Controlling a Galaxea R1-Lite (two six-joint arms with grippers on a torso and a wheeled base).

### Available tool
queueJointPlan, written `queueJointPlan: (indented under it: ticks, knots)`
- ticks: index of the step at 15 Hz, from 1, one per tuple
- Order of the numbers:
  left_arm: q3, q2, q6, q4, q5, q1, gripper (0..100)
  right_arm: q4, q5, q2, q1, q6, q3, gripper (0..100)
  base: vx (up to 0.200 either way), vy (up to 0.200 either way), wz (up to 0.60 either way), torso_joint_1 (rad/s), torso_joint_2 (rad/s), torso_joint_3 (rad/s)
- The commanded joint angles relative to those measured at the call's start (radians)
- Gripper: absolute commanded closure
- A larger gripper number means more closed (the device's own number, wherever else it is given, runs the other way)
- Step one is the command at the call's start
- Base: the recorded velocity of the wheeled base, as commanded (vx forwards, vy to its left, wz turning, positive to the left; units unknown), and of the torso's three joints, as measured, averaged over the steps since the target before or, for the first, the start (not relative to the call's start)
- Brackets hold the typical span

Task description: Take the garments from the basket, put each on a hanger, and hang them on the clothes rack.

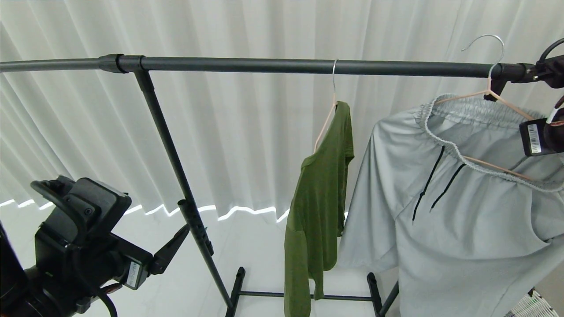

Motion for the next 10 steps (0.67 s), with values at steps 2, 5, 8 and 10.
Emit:
queueJointPlan:
  ticks: [2,5,8,10]
  knots:
    - [0.001,-0.005,0.0,0.0,0.001,-0.002,0,-0.002,-0.026,0.059,0.0,0.003,-0.012,100,0.0,0.0,0.0,0.0,0.0,0.0]
    - [0.001,-0.005,0.0,0.0,0.001,-0.003,0,-0.002,-0.027,0.09,0.014,0.012,-0.023,100,0.0,0.0,0.0,0.0,0.0,0.0]
    - [0.001,-0.005,0.0,0.0,0.001,-0.014,0,-0.002,-0.047,0.113,0.043,0.012,-0.024,100,0.0,0.0,0.0,0.0,0.0,0.0]
    - [0.001,-0.005,0.0,0.0,0.001,-0.016,0,-0.002,-0.055,0.116,0.079,0.027,-0.035,100,0.0,0.0,0.0,0.0,0.0,0.0]
